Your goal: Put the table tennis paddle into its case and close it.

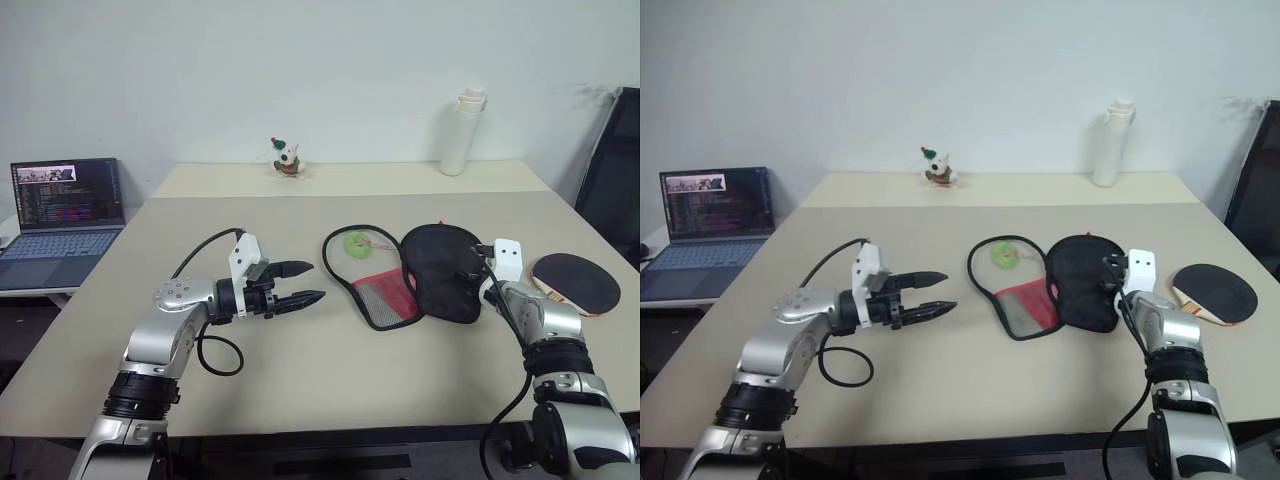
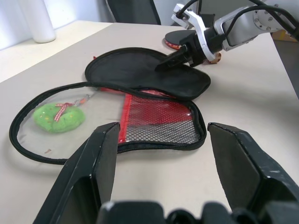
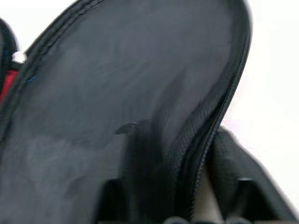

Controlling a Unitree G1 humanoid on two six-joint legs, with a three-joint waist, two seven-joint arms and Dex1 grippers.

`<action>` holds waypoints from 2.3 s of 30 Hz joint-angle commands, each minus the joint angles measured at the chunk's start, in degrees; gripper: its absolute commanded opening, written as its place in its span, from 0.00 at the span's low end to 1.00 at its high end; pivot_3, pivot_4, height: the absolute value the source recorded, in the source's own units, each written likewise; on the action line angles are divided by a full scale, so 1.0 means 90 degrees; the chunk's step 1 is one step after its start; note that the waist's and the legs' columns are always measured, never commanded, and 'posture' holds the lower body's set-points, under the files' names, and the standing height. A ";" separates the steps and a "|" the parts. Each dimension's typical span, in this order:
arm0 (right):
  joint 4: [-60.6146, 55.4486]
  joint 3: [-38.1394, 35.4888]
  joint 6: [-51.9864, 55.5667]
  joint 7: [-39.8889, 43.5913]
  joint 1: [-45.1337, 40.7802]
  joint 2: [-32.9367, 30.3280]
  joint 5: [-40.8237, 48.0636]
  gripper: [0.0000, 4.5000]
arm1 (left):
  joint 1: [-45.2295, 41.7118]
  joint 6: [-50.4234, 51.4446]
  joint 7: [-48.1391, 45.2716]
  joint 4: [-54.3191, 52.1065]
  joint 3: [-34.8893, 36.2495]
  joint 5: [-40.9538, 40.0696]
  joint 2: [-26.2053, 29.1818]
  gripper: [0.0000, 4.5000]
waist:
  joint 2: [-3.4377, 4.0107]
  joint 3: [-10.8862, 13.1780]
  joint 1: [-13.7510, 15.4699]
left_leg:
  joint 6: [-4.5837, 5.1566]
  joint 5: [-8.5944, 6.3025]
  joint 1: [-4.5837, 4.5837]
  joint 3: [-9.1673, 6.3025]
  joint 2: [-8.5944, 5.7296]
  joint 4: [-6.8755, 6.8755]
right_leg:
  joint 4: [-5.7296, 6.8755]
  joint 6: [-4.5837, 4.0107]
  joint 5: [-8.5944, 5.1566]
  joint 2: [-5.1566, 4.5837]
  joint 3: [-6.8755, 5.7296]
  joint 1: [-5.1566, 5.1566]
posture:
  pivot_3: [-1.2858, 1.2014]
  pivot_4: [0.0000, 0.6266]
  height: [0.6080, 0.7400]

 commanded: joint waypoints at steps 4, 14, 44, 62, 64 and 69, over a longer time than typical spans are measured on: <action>-0.0688 -0.0647 -0.0025 -0.0888 0.0029 -0.0446 -0.0124 0.97 | -0.0004 0.0033 -0.0004 -0.0281 0.0068 -0.0194 -0.0051 0.73 | 0.0000 0.0000 0.0002 | 0.0000 0.0000 -0.0001 0.0003 0.0000 0.0000 | -0.0002 0.0002 0.0001 -0.0001 0.0003 0.0000 | 0.52 0.24 1.00; -0.4026 -0.1634 0.2220 -0.2693 0.1167 0.0445 -0.0147 0.97 | -0.0460 0.0063 -0.0606 -0.0188 -0.0188 -0.0250 -0.0042 0.73 | 0.0000 0.0000 0.0004 | 0.0000 0.0000 0.0001 0.0001 0.0006 0.0002 | 0.0009 0.0007 -0.0003 0.0007 0.0006 -0.0002 | 0.52 0.24 1.00; -0.1319 -0.1790 0.0340 -0.4274 0.0721 0.1114 -0.1017 0.50 | -0.0683 -0.0197 -0.0596 0.0116 -0.0397 -0.0028 -0.0152 0.73 | -0.0009 -0.0006 -0.0008 | 0.0000 0.0000 0.0014 0.0053 0.0005 0.0006 | 0.0035 0.0027 -0.0016 0.0020 0.0025 -0.0012 | 0.52 0.24 1.00; -0.3787 -0.0611 0.0504 -0.3518 0.1007 0.1107 -0.0943 0.30 | -0.0544 -0.0146 -0.0533 -0.0014 -0.0410 -0.0054 -0.0064 0.73 | -0.0009 -0.0006 -0.0071 | 0.0002 -0.0001 0.0004 0.0053 0.0006 -0.0001 | 0.0034 0.0023 -0.0012 0.0022 0.0030 -0.0031 | 0.52 0.24 1.00; -0.4460 -0.0219 0.0791 -0.3318 0.1258 0.1279 -0.0931 0.30 | -0.0531 -0.0150 -0.0533 -0.0014 -0.0428 -0.0039 -0.0071 0.73 | -0.0009 -0.0006 -0.0092 | 0.0002 -0.0002 0.0010 0.0050 0.0012 -0.0001 | 0.0034 0.0026 -0.0014 0.0045 0.0032 -0.0030 | 0.52 0.24 1.00; -0.5289 0.0302 0.1250 -0.3183 0.1584 0.1903 -0.0900 0.29 | -0.0510 -0.0130 -0.0518 -0.0051 -0.0473 -0.0030 -0.0107 0.73 | -0.0008 -0.0006 -0.0106 | 0.0002 -0.0001 0.0015 0.0044 0.0029 -0.0001 | 0.0051 0.0019 -0.0019 0.0072 0.0035 -0.0034 | 0.52 0.24 1.00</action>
